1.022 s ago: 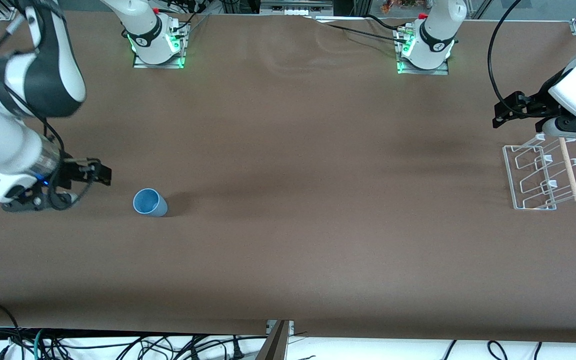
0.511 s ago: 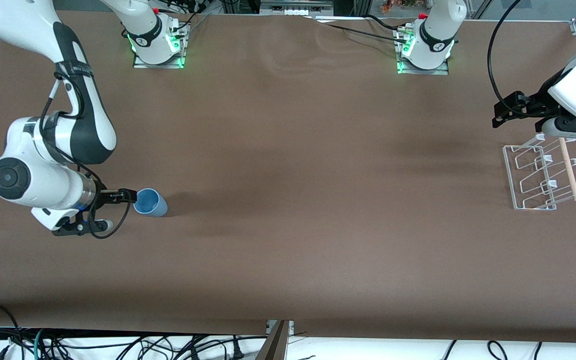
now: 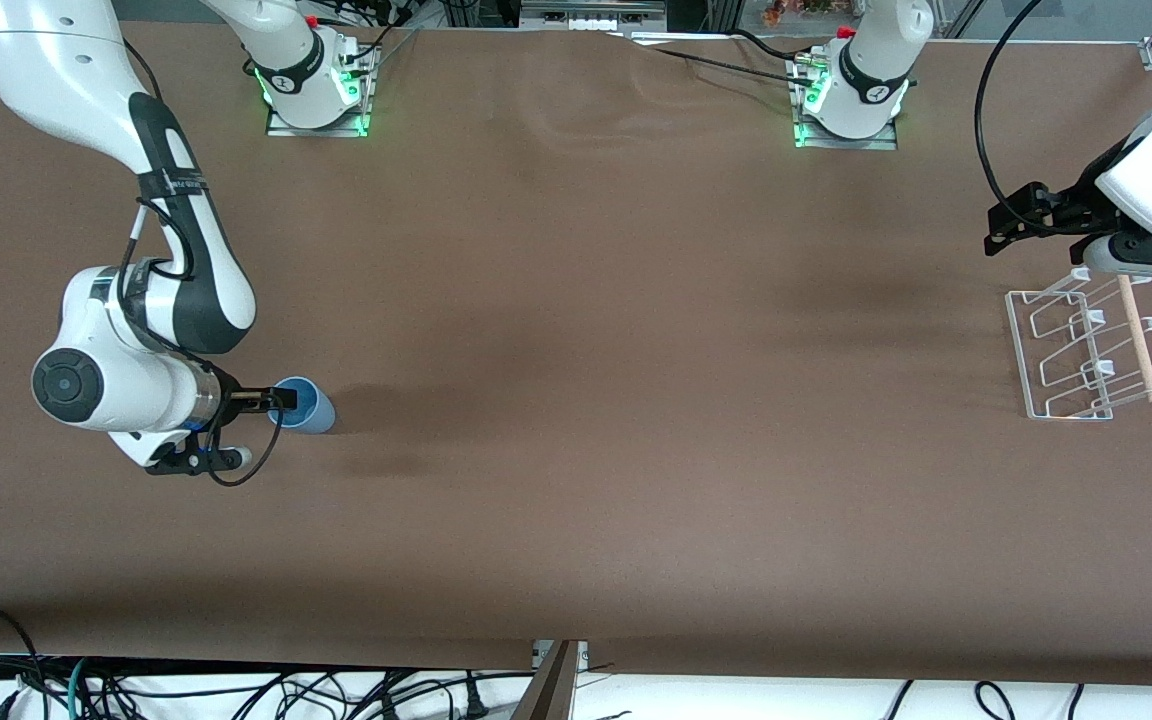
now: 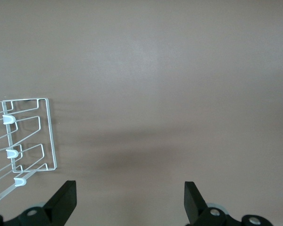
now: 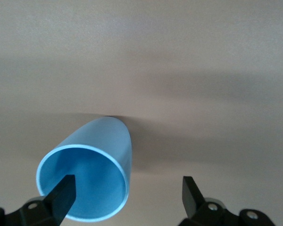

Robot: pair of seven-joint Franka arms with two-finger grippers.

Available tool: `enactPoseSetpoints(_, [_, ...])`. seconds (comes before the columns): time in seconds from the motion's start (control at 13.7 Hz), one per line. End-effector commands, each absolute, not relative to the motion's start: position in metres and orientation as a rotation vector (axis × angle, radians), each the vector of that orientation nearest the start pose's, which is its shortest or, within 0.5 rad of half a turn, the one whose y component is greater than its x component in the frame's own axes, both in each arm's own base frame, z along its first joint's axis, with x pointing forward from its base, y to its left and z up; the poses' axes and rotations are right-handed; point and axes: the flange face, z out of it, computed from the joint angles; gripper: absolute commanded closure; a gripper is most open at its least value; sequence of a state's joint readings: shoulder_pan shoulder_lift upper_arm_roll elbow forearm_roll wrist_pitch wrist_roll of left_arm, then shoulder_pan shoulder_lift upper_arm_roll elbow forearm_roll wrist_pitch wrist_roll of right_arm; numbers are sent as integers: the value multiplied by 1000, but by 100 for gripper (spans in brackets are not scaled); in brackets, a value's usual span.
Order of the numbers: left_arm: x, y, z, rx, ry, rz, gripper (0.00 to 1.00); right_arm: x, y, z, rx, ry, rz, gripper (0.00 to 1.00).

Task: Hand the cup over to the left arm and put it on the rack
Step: 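Reach the right gripper down over the blue cup, then close the right gripper on the blue cup rim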

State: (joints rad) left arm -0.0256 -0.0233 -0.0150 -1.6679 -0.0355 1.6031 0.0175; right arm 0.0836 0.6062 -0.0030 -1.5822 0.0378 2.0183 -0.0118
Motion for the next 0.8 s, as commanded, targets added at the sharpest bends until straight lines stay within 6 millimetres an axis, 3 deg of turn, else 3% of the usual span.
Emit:
enactPoseSetpoints(0.0, [543, -26, 599, -3180, 83, 69, 0, 669, 55, 262, -3088, -110, 249, 0])
enactPoseSetpoints(0.22, [543, -26, 599, -3180, 83, 69, 0, 663, 55, 252, -3088, -106, 263, 3])
enactPoseSetpoints(0.37, [543, -26, 599, -3180, 83, 69, 0, 662, 56, 251, -3086, -107, 284, 65])
enactPoseSetpoints(0.44, [543, -26, 599, -3180, 83, 72, 0, 661, 56, 250, -3086, -93, 290, 87])
enactPoseSetpoints(0.51, [543, -26, 599, -3180, 80, 69, 0, 661, 57, 250, -3086, -93, 290, 99])
enactPoseSetpoints(0.73, [543, -26, 599, -3180, 83, 72, 0, 663, 58, 252, -3087, -98, 278, 100])
